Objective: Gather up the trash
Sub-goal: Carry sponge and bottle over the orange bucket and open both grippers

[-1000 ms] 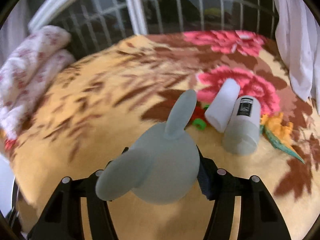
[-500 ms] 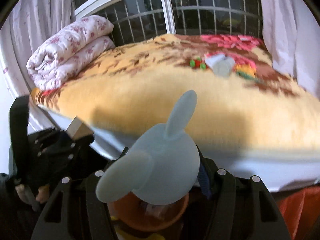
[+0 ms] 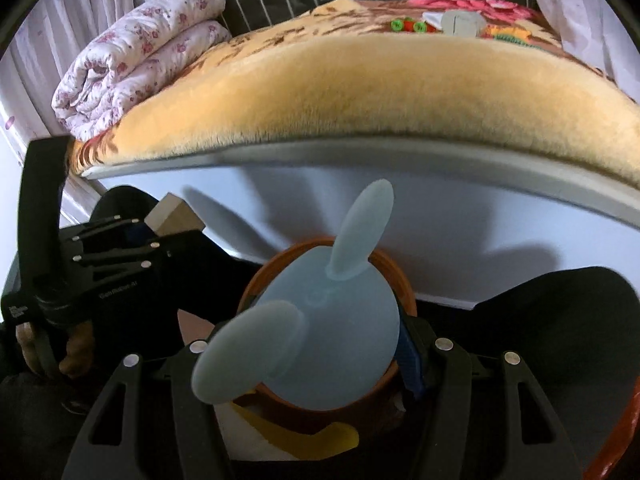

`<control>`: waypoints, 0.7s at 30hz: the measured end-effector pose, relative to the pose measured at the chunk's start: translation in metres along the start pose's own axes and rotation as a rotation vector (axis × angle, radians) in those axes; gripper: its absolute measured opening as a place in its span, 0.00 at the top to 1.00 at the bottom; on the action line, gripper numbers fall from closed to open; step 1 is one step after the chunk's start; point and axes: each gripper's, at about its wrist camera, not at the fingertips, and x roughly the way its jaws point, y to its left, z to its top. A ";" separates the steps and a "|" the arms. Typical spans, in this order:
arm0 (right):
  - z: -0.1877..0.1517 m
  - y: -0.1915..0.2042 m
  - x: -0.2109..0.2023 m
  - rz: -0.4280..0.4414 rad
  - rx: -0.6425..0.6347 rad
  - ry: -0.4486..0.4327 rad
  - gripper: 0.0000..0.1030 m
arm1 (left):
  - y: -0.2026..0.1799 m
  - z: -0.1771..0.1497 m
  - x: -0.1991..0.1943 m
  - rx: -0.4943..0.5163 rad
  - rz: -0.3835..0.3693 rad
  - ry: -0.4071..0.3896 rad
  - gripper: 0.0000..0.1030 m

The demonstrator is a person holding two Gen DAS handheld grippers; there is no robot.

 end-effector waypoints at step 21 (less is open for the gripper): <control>0.002 -0.008 0.049 0.009 0.023 0.129 0.31 | -0.008 0.003 0.038 0.030 0.015 0.096 0.37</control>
